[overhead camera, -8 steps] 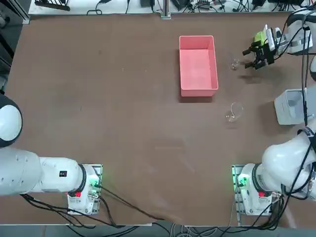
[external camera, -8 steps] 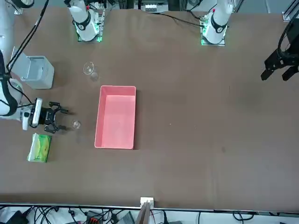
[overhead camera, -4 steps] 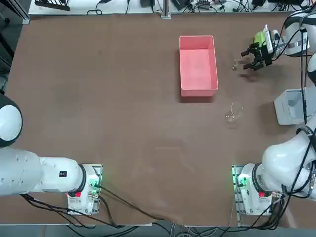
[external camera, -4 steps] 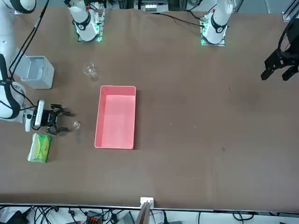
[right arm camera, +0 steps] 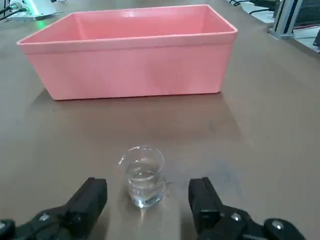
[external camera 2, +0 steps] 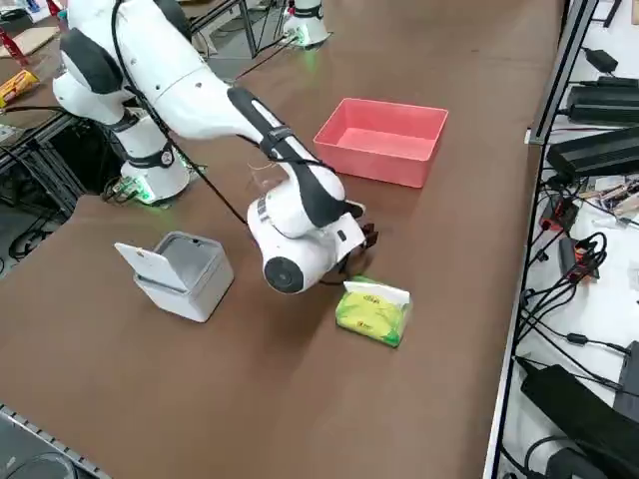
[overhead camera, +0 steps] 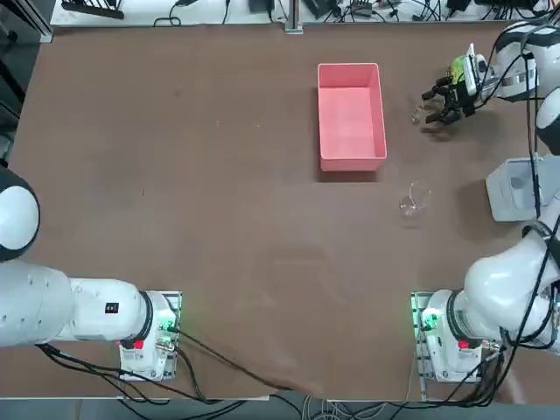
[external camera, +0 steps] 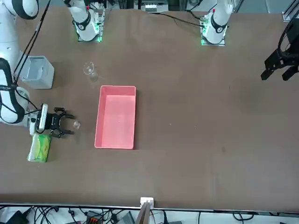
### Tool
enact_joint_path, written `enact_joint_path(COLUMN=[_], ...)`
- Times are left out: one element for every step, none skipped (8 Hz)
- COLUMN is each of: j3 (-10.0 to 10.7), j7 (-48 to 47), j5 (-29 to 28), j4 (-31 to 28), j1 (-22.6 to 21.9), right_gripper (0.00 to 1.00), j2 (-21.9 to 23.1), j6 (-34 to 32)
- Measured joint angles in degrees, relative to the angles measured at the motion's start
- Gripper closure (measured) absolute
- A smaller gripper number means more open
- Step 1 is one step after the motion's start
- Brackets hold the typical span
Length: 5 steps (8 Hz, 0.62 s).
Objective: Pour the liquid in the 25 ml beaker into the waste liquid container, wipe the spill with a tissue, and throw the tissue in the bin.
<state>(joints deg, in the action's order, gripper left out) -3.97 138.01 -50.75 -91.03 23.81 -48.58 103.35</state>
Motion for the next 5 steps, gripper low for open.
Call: enact_joint_path(j3=[-0.01, -0.01, -0.01, -0.01, -0.01], j7=[0.10, 0.12, 0.13, 0.13, 0.22], j5=[-0.14, -0.41, -0.58, -0.62, -0.62], j4=[0.27, 0.40, 0.40, 0.40, 0.40], j1=[-0.51, -0.93, -1.32, -1.56, -1.63], right_gripper=[0.00, 0.00, 0.00, 0.00, 0.00], j2=[-0.25, -0.34, -0.40, -0.45, -0.49], j6=[0.21, 0.55, 0.90, 1.15, 1.31])
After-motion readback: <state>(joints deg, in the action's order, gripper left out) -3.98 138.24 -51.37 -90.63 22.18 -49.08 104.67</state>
